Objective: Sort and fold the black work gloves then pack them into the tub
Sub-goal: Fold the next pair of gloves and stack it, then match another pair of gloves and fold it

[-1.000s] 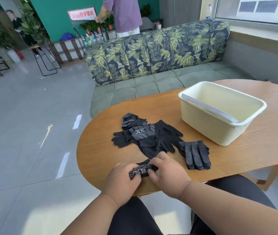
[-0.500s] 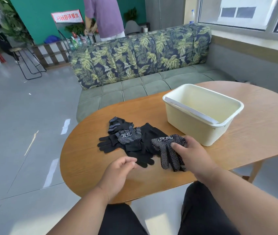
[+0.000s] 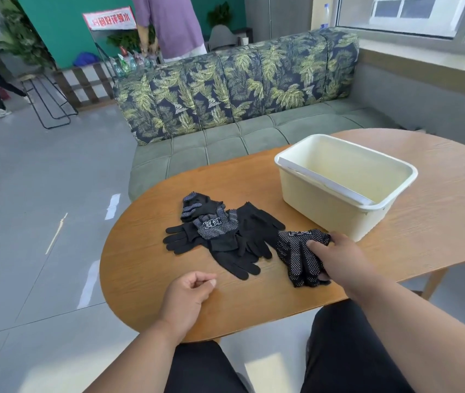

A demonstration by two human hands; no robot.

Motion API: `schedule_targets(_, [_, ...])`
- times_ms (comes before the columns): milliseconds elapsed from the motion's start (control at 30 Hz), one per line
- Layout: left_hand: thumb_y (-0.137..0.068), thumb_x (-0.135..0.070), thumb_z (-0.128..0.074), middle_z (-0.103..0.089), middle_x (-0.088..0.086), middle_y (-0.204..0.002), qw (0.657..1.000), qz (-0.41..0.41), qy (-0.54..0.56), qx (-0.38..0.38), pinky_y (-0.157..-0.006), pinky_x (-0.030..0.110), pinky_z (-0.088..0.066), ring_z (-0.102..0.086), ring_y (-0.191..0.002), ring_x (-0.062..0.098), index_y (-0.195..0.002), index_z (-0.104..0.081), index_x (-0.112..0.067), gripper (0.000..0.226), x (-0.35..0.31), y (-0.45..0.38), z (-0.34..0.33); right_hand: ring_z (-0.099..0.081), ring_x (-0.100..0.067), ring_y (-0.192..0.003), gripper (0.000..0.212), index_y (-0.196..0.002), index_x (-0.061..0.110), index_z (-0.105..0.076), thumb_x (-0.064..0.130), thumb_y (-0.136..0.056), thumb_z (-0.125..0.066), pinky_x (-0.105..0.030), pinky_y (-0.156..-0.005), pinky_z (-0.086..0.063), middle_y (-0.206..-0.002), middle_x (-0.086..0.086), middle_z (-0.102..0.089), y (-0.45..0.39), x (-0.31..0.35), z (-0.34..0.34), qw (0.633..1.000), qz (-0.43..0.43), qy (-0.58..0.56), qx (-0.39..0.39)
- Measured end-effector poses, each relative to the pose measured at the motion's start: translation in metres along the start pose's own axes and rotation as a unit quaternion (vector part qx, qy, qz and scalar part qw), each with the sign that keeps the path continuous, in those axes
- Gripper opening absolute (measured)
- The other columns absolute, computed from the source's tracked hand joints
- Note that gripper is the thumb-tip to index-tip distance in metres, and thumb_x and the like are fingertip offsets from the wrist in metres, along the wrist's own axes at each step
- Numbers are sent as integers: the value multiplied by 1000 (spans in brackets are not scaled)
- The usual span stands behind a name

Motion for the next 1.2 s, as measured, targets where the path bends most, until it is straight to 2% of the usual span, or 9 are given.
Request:
schedule_targets(100, [-93,-23,-77,-78,-11,-91,1000,-12,-19,-12,-84,25,-55,-70,-89,7,-92,-82,-31,10,1,0,-3,-73,-28,-69,17,-100,22,-64,38,-96,-69,-36,-55,-62,-88,-10,-73,-1,2,1,999,22,23,-1])
schedule_targets(267, [-93,-24,-77,-76,-22,-93,998,-29,-60,-16,-88,26,-54,-69,-90,0,-91,-81,-32,10,3,1,-6,-71,-21,-55,30,-108,20,-60,43,-93,-71,-33,-51,-57,-76,-6,-74,-1,0,1,997,18,78,-13])
schedule_targets(433, [-92,-25,-78,-77,-19,-91,997,-38,-60,-21,-85,26,-55,-70,-89,2,-88,-80,-32,8,4,2,-6,-71,-25,-73,54,-111,39,-45,73,-74,-64,-41,-78,-59,-81,8,-70,6,1,2,963,45,244,-106])
schedule_targets(600, [-91,-35,-77,-76,-19,-88,994,-49,-94,-19,-80,22,-51,-69,-86,1,-87,-79,-33,5,-2,1,-7,-63,-22,-74,36,-113,38,-44,55,-88,-63,-36,-68,-49,-77,10,-63,22,21,-5,944,139,264,-144])
schedule_targets(667, [-91,-35,-76,-75,-18,-91,992,-45,-114,-14,-82,24,-51,-68,-88,1,-93,-76,-35,2,-7,1,-9,-59,-15,-67,27,-110,38,-46,47,-91,-62,-34,-61,-43,-69,9,-61,28,28,-11,937,178,267,-133])
schedule_targets(767, [-92,-38,-75,-63,-24,-114,979,-82,-186,1,-94,24,-49,-61,-100,-2,-109,-71,-42,18,-16,3,-15,-59,-13,-61,16,-105,37,-51,40,-93,-61,-35,-59,-50,-61,5,-59,34,34,-25,936,223,259,-88])
schedule_targets(933, [-95,-48,-63,-30,-29,-151,911,-201,-350,82,-121,28,-22,-22,-140,1,-141,-60,-45,46,-26,6,-32,-58,-9,-58,7,-99,35,-58,33,-93,-62,-37,-62,-53,-58,6,-58,37,30,-48,935,246,256,-18])
schedule_targets(1067, [-102,-52,-48,-27,-23,-165,864,-218,-446,85,-123,34,-16,-21,-149,12,-159,-39,-38,59,-23,6,-39,-57,-9,-58,5,-98,33,-60,31,-94,-60,-38,-61,-54,-61,8,-58,38,22,-57,928,252,274,12])
schedule_targets(1200, [-103,-45,-50,-42,-20,-157,862,-243,-441,56,-119,33,-23,-32,-144,12,-155,-47,-33,54,-21,2,-35,-58,-10,-64,10,-102,31,-61,30,-92,-59,-39,-64,-53,-65,7,-60,41,17,-64,925,252,283,40])
Point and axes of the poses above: each hand's wrist, its own y-axis away from the middle knuckle, its own z-axis out of the back of the hand, x = y × z, the point moved 2 cm from there along -y, towards the middle knuckle
